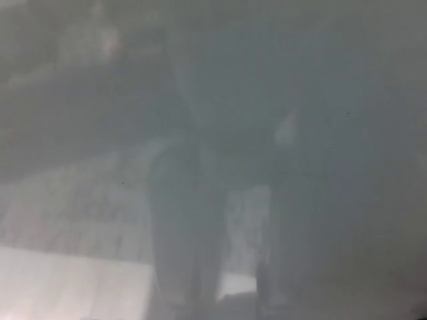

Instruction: A white board is being place on the right hand side and parallel to the robot and the robot uses its left hand to grab on the leftside of the whiteboard and drag the whiteboard from the right hand side to the left hand side

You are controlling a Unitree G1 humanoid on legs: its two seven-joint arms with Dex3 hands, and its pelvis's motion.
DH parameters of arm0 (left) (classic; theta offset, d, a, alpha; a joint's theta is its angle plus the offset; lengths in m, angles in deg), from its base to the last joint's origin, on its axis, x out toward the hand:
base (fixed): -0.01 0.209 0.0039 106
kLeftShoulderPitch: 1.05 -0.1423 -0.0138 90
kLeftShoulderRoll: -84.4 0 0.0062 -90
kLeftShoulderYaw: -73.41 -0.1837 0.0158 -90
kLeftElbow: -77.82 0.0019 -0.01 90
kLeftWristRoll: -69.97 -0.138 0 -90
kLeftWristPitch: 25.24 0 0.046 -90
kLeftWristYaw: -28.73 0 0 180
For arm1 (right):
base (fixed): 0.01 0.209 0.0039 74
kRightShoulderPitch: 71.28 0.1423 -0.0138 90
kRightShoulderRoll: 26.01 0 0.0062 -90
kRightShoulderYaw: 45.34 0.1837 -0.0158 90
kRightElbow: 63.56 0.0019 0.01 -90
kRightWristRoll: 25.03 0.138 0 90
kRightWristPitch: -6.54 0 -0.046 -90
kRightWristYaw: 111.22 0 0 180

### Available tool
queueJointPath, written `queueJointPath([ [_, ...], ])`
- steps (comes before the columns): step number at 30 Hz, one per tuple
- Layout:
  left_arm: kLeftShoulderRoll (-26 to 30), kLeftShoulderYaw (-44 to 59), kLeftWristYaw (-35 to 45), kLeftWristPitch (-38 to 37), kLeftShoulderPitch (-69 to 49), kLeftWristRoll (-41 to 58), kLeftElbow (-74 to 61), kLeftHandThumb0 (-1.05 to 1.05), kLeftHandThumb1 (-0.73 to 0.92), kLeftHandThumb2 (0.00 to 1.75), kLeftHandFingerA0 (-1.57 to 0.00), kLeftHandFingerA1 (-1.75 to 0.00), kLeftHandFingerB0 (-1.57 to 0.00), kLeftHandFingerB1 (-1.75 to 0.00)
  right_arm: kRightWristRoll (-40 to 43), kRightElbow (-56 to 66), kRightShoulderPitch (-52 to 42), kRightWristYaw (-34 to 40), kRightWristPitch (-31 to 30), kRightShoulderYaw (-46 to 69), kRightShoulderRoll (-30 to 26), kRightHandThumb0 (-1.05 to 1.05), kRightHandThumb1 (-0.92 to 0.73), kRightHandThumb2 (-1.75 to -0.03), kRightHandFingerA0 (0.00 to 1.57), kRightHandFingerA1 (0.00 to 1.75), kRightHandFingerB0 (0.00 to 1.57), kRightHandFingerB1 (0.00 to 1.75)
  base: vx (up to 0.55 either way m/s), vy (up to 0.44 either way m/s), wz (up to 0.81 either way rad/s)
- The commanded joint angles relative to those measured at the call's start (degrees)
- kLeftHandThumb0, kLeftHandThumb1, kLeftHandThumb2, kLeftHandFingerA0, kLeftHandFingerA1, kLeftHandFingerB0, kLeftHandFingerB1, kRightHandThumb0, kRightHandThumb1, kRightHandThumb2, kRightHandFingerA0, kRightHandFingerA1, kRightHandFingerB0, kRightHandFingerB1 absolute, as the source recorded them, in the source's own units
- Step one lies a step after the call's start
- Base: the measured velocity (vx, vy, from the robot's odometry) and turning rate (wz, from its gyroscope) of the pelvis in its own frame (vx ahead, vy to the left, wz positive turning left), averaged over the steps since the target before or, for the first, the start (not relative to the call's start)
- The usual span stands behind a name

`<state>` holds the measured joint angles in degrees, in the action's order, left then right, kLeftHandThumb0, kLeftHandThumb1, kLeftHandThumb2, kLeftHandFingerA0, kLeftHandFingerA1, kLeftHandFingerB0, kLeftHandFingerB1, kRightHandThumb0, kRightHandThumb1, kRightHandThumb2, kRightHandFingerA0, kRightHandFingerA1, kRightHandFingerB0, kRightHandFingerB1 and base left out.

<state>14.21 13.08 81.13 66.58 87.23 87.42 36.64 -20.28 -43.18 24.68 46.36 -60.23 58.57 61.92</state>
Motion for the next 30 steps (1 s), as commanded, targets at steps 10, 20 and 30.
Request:
queueJointPath([
  [10, -11.38, -1.48, -12.23, -18.57, -16.05, -3.54, 9.9, -0.48, 0.6, 0.76, -0.04, -0.32, 0.0, -0.08, 0.14, 0.83, -5.46, -0.85, 1.36, -0.34, 0.83, -0.71, -0.77, -0.7, 0.77, 1.21, 0.44, 0.81, 0.0, 0.0, 0.0],
  [20, -11.35, -5.81, -11.62, -23.74, -19.0, -4.79, 9.24, -0.55, 0.48, 0.82, 0.0, -0.26, 0.0, -0.16, 0.81, 0.56, -6.09, -1.65, -0.55, -0.09, 1.18, -0.74, -0.75, -0.66, 0.76, 1.19, 0.42, 0.79, 0.0, 0.0, 0.01],
  [30, -11.34, -7.58, -12.74, -23.65, -17.62, -3.71, 10.53, -0.52, 0.48, 0.82, 0.0, -0.28, 0.0, -0.19, -0.01, 3.55, -9.81, -0.27, -0.58, -1.92, 1.36, -0.7, -0.74, -0.71, 0.61, 1.25, 0.4, 0.85, 0.0, 0.0, 0.0],
])
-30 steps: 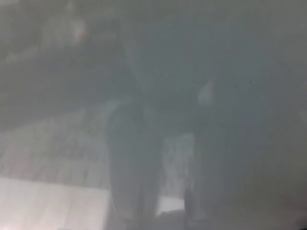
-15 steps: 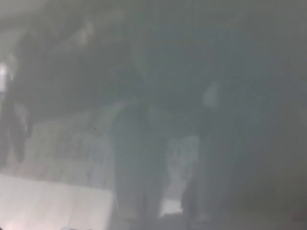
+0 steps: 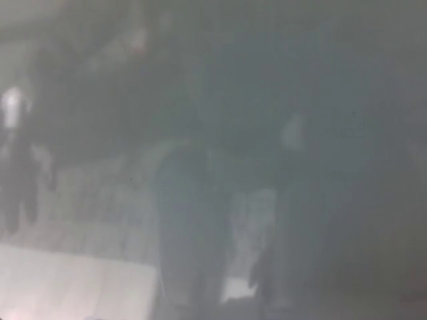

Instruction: A white board is being place on the right hand side and parallel to the robot and the robot uses its left hand to grab on the leftside of the whiteboard and drag the whiteboard from the right hand side to the left hand side

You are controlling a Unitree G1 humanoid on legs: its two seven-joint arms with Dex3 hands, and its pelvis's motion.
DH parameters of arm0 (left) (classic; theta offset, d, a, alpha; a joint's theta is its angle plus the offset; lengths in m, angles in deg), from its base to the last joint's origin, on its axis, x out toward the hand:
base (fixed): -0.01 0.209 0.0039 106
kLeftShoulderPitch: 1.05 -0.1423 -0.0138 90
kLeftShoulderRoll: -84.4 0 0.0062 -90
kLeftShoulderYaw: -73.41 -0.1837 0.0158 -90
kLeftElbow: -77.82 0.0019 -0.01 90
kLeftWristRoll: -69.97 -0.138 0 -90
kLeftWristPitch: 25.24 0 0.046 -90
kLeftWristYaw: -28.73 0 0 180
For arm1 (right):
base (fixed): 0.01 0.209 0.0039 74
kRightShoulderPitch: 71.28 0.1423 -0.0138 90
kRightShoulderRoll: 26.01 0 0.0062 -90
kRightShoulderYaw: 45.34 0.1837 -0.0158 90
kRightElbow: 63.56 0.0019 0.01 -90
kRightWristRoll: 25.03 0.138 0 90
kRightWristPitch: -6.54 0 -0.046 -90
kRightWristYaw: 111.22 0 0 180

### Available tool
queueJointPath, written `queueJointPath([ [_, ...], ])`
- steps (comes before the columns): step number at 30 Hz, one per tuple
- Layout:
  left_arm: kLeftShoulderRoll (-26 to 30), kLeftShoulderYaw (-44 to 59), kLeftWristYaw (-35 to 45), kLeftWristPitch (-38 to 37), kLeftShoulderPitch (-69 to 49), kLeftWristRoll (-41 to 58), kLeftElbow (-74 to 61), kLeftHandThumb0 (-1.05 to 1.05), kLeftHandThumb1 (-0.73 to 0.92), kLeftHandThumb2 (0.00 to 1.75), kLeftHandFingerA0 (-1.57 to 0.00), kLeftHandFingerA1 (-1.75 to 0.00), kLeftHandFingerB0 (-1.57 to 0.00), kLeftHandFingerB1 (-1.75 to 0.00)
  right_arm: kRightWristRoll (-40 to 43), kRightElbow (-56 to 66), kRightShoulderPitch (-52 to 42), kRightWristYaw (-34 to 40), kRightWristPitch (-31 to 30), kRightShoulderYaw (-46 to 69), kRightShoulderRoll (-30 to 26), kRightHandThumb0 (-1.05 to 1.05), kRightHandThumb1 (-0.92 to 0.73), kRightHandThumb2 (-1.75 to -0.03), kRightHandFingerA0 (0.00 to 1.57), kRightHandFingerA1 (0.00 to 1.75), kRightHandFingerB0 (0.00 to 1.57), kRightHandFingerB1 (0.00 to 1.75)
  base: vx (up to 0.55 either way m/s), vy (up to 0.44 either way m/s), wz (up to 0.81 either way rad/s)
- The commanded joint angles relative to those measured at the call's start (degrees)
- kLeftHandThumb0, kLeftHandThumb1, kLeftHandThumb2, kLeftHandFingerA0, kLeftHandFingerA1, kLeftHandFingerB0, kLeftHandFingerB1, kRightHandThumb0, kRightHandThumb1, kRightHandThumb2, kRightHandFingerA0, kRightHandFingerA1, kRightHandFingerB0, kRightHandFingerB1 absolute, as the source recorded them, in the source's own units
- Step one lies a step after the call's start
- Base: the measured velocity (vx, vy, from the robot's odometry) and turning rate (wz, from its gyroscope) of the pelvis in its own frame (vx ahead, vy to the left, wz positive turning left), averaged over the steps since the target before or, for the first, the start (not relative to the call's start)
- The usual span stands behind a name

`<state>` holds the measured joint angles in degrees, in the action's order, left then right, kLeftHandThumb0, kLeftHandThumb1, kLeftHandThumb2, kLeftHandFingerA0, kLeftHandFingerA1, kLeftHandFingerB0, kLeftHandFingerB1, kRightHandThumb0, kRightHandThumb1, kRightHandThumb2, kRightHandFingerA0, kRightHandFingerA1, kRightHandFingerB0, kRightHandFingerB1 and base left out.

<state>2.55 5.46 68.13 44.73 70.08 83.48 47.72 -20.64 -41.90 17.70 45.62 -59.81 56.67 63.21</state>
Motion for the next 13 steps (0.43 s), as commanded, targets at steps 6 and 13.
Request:
queueJointPath([
  [6, 0.35, 0.0, -0.3, -1.38, 0.02, 0.46, -1.06, -0.45, 0.66, 0.76, -0.05, -0.24, 0.0, -0.08, 1.04, 6.99, -7.53, 0.33, 0.43, 0.28, 0.96, -0.72, -0.66, -0.77, 0.55, 1.14, 0.37, 0.86, 0.0, 0.0, 0.0],
  [13, 0.72, 0.03, 1.55, 0.66, 1.76, 1.3, -1.34, -0.51, 0.63, 0.81, 0.0, -0.11, 0.0, -0.06, -0.75, 9.75, -9.94, 3.17, 6.76, -0.74, 1.67, -0.71, -0.67, -0.77, 0.55, 1.19, 0.32, 0.88, 0.0, 0.0, 0.0],
])
